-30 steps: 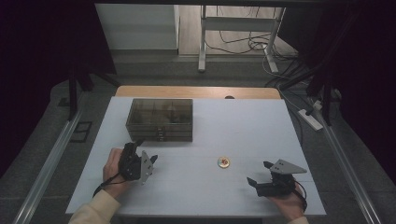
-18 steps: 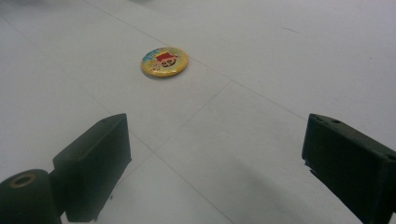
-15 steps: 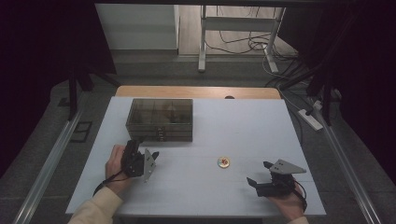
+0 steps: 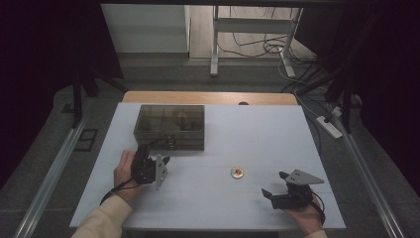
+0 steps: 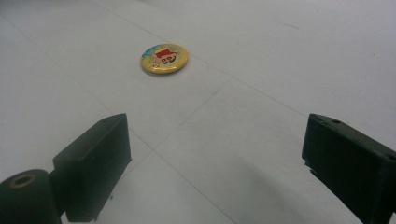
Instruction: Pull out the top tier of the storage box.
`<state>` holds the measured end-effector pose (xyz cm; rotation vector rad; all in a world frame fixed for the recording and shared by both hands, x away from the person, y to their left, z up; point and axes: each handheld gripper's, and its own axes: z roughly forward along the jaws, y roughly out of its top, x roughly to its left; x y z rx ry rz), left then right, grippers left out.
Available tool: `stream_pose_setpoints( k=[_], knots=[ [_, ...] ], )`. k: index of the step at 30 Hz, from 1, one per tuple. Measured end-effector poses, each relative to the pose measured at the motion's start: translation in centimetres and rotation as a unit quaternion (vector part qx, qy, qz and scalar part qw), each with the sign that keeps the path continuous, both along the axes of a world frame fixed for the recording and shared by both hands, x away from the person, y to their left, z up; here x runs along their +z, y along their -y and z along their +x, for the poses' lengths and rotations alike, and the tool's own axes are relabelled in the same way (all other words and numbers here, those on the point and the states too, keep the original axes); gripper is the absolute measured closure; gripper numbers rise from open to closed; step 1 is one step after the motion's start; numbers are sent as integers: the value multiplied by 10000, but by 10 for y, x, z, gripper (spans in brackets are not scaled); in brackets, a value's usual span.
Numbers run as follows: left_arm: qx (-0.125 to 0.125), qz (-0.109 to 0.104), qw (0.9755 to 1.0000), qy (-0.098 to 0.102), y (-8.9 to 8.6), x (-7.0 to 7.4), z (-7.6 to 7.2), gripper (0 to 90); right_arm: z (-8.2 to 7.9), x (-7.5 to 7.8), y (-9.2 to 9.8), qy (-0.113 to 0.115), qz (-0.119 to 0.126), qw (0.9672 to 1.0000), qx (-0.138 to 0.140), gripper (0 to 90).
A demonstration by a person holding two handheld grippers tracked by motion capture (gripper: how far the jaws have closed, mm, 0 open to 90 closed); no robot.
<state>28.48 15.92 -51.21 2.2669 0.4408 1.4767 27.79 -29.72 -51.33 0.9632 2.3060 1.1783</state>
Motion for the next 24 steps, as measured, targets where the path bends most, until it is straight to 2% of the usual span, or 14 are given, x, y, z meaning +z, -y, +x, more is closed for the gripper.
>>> stream_pose_setpoints(
  k=[24],
  knots=[
    [42, 204, 9997, 150, 7, -4, 13, 341, 1, -1, -1, -28, -32, 10000, -5, 78]
  ],
)
